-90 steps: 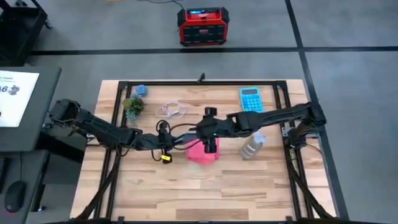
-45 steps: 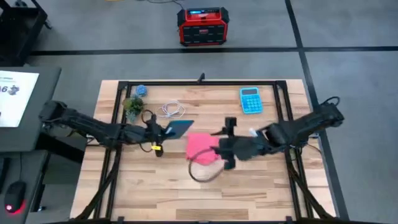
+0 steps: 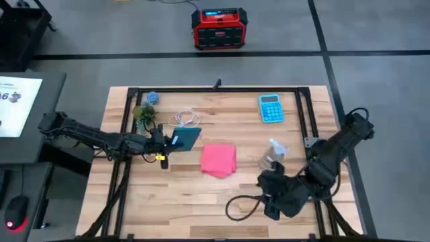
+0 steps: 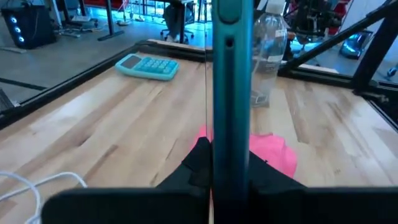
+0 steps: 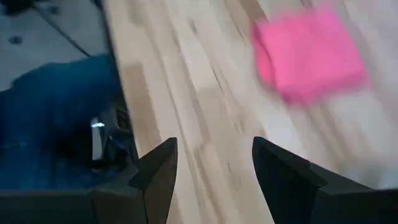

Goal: Apply microfiber cloth
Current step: Spray the back of the cellphone using the spray bottle

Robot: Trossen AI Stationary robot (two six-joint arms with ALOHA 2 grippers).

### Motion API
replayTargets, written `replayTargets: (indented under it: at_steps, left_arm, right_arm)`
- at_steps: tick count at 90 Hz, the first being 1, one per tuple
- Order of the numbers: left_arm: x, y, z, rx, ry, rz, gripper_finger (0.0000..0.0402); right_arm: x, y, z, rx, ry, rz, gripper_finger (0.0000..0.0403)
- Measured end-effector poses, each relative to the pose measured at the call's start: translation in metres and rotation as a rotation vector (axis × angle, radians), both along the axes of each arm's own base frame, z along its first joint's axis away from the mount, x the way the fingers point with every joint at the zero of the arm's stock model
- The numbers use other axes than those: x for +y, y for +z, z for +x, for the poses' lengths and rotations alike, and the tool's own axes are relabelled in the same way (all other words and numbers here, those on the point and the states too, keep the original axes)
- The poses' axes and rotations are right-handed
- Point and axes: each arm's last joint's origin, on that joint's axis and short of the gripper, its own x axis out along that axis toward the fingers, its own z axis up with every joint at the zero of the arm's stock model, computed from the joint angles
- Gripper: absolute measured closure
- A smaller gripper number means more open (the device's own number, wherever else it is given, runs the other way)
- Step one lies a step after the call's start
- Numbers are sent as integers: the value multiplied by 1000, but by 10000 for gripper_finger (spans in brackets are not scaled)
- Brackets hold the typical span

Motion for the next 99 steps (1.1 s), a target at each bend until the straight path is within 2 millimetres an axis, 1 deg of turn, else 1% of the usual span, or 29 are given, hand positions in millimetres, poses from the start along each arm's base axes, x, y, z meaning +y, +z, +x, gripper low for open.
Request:
replayTargets:
  at_steps: [12, 20, 26, 33, 38, 51, 64, 74, 84, 99]
  left_arm:
    - [-2, -2, 8, -24, -4, -6, 395]
    - [-3, -6, 13, -15, -4, -8, 395]
    - [-4, -5, 18, -15, -3, -9, 395]
    - [-5, -3, 25, -3, -6, 14, 395]
    - [-5, -1, 32, 12, -6, 35, 395]
    - [-4, 1, 49, 55, 6, 86, 395]
    - [8, -6, 64, 121, 25, 107, 395]
    - [18, -11, 74, 152, -14, 78, 395]
    - [21, -13, 81, 165, -63, 63, 395]
    - [22, -17, 87, 186, -79, 82, 395]
  right_arm:
    - [2, -8, -28, 179, -161, 17, 209]
    - [-2, -11, -46, 288, -273, -24, 209]
    - [-5, -12, -55, 332, -323, -71, 209]
    - [-8, -16, -58, 249, -283, -132, 209]
    - [-11, -16, -61, 190, -297, -184, 209]
    - [-31, -15, -58, 102, -342, -238, 212]
    - [-52, -9, -59, 120, -332, -243, 219]
    - [-69, 2, -63, 152, -309, -189, 227]
    - [-85, 11, -70, 188, -291, -114, 235]
    - [-106, 20, -71, 167, -293, -116, 241]
